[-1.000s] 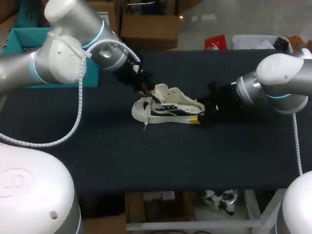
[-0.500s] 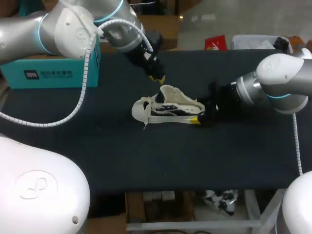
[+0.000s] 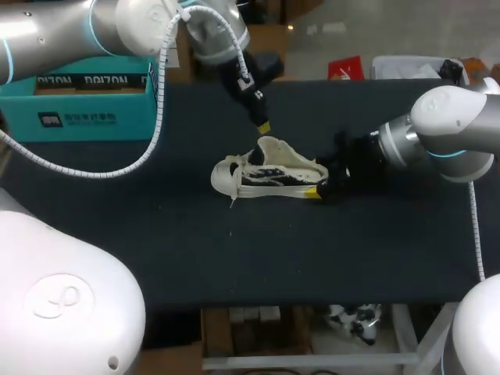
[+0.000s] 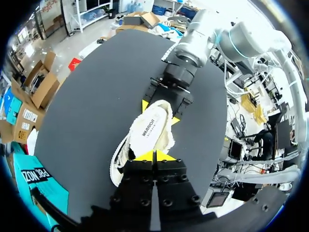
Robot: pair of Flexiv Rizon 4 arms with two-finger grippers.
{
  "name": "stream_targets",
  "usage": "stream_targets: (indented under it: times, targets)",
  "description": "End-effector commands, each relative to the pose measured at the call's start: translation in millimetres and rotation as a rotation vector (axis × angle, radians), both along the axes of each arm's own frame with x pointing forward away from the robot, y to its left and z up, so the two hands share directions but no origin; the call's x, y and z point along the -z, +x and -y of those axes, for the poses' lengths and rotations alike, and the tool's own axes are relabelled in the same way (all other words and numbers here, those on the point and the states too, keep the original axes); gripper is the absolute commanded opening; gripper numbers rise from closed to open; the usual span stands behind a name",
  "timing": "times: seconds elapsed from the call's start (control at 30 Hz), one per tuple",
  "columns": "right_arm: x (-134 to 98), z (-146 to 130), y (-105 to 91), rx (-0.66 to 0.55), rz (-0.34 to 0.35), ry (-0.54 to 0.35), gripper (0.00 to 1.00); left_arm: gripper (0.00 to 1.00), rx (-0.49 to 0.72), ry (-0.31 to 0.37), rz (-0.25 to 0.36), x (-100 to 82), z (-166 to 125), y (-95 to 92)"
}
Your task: Open the shoe tongue, take the insole out of the shoe, put the insole back into the shoe, and pack the shoe into the shoebox
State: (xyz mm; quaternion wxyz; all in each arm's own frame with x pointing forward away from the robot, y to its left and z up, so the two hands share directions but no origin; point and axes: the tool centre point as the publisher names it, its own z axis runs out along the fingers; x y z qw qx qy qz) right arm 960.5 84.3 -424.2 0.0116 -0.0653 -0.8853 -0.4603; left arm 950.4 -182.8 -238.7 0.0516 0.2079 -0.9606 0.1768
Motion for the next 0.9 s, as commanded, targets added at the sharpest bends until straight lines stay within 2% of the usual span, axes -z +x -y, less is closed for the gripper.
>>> stream_targets:
  times: [0.03,0.17,0.33,0.5,0.7,0.9]
  targets:
    - [3,1,0.2,-0.003,0.000,0.004,0.00,0.00,0.276,0.213,-0.154,-2.7,4,10.0]
    - [3,1,0.2,-0.003,0.000,0.004,0.00,0.00,0.310,0.187,-0.152,1.7,6,8.5]
    - [3,1,0.2,-0.003,0.000,0.004,0.00,0.00,0.366,0.172,-0.139,25.8,10,0.6]
    - [3,1,0.2,-0.003,0.000,0.004,0.00,0.00,0.362,0.160,-0.123,42.9,11,0.3]
    - [3,1,0.2,-0.003,0.000,0.004,0.00,0.00,0.378,0.130,-0.068,56.0,13,2.0]
    - [3,1,0.2,-0.003,0.000,0.004,0.00,0.00,0.457,0.146,-0.047,75.6,18,2.0]
